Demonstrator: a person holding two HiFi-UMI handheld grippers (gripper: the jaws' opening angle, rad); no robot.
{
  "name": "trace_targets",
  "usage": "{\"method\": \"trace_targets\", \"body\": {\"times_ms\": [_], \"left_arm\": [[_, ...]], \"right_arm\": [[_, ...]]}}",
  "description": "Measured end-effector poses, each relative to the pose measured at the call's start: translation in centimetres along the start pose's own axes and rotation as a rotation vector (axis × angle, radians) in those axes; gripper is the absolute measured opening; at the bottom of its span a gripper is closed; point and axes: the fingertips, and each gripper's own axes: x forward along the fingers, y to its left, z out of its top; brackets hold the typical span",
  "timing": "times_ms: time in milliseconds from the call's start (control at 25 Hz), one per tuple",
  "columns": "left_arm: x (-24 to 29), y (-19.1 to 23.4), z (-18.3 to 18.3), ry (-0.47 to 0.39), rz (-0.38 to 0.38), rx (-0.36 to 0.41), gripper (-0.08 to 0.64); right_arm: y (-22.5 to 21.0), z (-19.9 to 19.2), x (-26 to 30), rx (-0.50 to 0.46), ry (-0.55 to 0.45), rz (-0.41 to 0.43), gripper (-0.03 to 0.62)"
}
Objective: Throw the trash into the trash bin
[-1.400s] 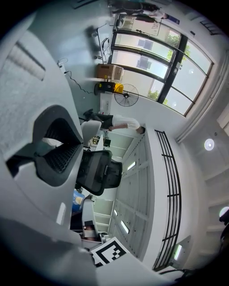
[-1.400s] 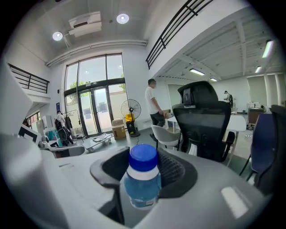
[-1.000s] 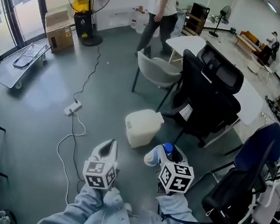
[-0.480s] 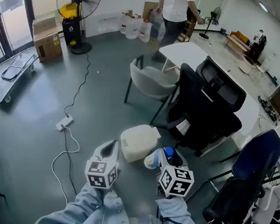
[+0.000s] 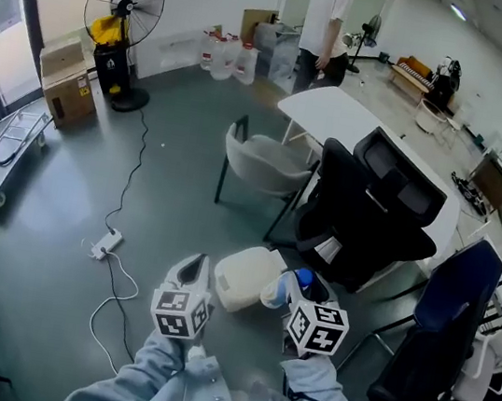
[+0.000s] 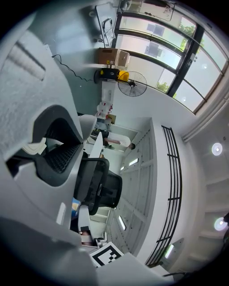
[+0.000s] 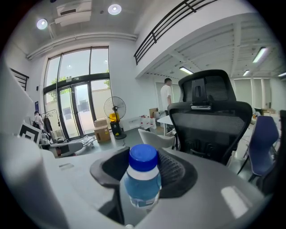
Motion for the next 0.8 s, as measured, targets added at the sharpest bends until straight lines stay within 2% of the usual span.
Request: {"method": "trace_targets", "body": {"times_ms": [200,360,600,800], "left_arm": [[2.3,3.4,1.3,0.011,-0.003,-0.007,0.008],[3.8,5.8,0.5,0.037,0.001,-0.016,0.009],[6.4,6.3,-0.1,0.089,0.017,-0.018,0.008],[8.2,6.8,0.0,0.1,0.034,-0.014,0.008]], "right_arm": [[1.5,1.3,3.5,0.01,0.002,-0.017,0.196],[1.9,0.9,5.7,0.029,0.009,-0.037,0.196],[-0.2,0.9,8.5,0.053,0.051,-0.047,0.196],[-1.0,1.5,10.8,0.055,0.052,-0.025,0.196]]}}
